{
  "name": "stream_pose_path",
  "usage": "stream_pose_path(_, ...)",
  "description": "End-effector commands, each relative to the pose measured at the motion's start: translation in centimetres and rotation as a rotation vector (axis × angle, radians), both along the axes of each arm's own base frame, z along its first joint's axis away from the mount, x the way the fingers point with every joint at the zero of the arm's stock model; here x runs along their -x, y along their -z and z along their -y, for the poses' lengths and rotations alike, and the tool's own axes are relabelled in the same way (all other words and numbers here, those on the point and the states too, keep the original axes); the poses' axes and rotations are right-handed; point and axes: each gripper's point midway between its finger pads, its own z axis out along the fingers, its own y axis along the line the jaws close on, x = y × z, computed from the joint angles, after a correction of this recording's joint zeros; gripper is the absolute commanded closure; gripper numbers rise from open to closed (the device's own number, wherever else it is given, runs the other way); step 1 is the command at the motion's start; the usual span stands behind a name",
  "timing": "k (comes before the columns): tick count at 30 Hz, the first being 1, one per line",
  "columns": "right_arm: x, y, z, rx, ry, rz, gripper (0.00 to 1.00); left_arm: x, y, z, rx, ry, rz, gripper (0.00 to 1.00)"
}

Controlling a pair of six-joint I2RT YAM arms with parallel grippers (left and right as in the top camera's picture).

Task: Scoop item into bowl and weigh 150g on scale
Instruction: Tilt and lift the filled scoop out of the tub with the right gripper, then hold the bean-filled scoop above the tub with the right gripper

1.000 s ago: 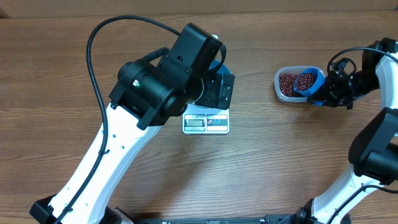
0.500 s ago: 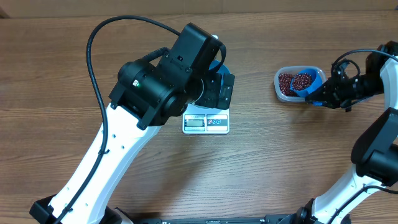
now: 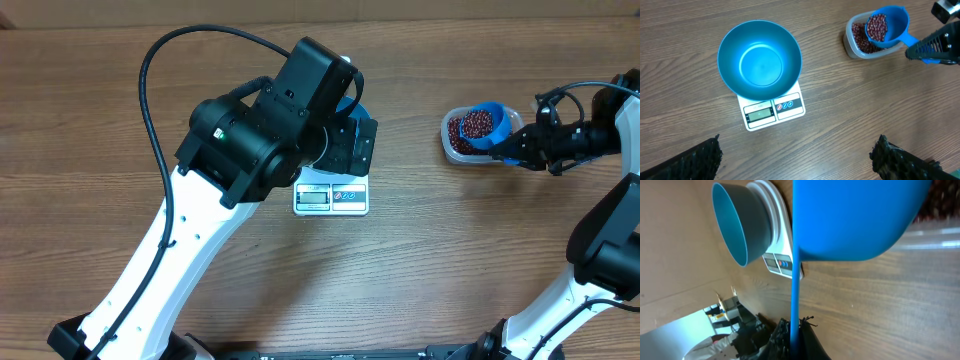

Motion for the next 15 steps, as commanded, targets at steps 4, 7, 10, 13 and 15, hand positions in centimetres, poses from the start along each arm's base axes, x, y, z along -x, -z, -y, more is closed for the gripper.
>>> stream_pose_path(4,-0.9,-1.4,-0.1,-0.041,-0.006,0.124,0.96,-0.5,-0.3,-0.1,-0.009,0.004,0.022,0.00)
stream_pose_path(7,-0.9,-1.8,0.1,-0.057,-0.006,0.155,0.96,-0.5,-0.3,-0.1,-0.008,0.004,0.022,0.00)
stream_pose_path(10,-1.0,-2.7,0.2,-0.104,0.004,0.204,0.96,-0.5,-0.4,0.0,-0.006,0.004,0.025,0.01)
stream_pose_path(13,-0.9,-3.2,0.5,-0.127,0.016,0.225,0.96,-0.6,-0.4,0.2,0.004,0.008,0.026,0.00)
stream_pose_path(15,-0.9,-3.2,0.8,-0.128,0.024,0.227,0.96,-0.6,-0.5,0.3,0.013,0.009,0.028,0.00)
